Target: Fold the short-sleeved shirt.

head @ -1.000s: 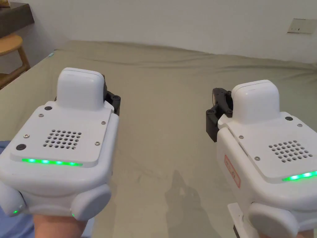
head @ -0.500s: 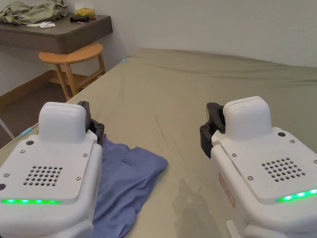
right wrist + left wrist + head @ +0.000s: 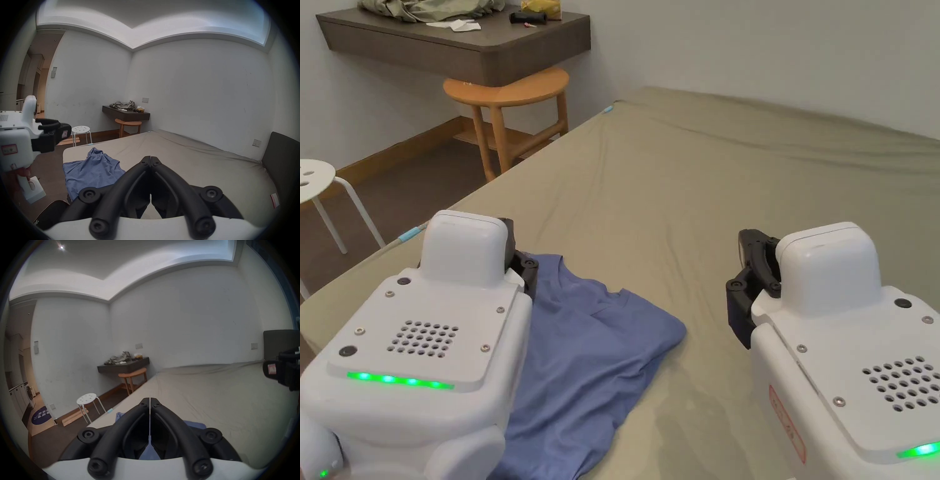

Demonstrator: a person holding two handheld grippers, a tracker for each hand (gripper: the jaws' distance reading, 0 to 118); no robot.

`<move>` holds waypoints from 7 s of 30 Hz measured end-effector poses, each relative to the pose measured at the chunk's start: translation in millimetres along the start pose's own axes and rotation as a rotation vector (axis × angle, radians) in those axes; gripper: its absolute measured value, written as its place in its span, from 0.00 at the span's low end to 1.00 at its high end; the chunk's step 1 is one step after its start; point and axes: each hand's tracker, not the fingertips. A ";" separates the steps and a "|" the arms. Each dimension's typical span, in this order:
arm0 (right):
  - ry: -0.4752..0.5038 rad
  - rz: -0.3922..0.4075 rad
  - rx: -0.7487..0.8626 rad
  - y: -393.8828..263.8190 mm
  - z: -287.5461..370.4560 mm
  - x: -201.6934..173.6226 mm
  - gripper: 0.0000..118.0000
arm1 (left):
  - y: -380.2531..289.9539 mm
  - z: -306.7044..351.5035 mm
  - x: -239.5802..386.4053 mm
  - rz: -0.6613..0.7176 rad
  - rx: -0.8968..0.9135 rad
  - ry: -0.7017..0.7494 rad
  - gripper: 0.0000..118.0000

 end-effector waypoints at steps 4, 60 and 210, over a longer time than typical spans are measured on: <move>-0.003 -0.001 -0.035 -6.7 -7.9 4.3 0.00 | -26.3 -47.0 -3.3 0.005 -0.197 -0.105 0.00; -0.056 -0.019 -0.204 -40.5 -38.6 39.4 0.00 | -167.8 -184.9 -53.2 0.643 -0.425 -0.357 0.01; -0.444 -0.282 -0.829 -286.5 -55.0 302.2 0.95 | -102.8 -82.4 221.9 -0.052 -0.536 -0.584 0.03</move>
